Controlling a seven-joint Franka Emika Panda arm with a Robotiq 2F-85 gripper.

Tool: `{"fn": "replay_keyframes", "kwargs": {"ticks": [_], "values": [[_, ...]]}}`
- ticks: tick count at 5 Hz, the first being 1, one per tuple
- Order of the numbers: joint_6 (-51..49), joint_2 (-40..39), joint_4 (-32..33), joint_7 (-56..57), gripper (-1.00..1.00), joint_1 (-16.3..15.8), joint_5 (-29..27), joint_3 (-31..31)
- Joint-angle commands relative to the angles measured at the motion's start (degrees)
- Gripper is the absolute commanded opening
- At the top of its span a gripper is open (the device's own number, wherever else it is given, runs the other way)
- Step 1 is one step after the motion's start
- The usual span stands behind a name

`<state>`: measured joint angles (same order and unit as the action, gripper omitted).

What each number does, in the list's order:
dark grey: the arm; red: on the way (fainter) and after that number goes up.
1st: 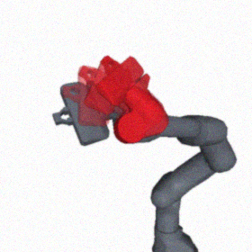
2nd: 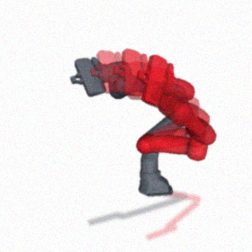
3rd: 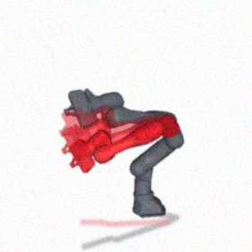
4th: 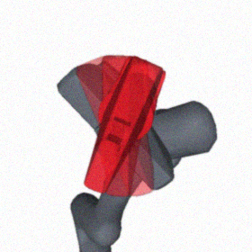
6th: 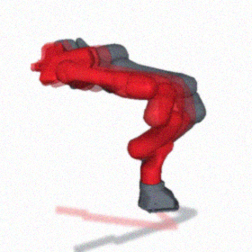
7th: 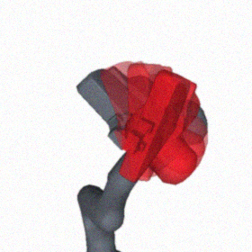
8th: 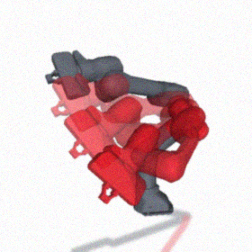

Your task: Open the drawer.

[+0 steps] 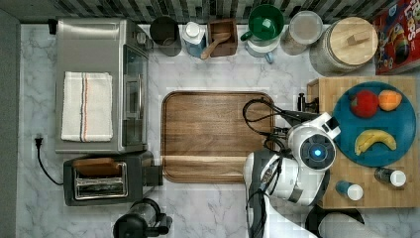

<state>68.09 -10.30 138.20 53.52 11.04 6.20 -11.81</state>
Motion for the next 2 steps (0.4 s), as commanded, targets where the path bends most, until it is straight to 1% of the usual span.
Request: {"fn": "replay_keyframes", "kwargs": {"ticks": [1,2], "values": [[1.4,-1.0,1.2,-1.0,1.0,-5.2,-2.9,3.9],[4.4,-1.6,2.7,-5.8,1.0,-7.5,-0.6,4.9]]}}
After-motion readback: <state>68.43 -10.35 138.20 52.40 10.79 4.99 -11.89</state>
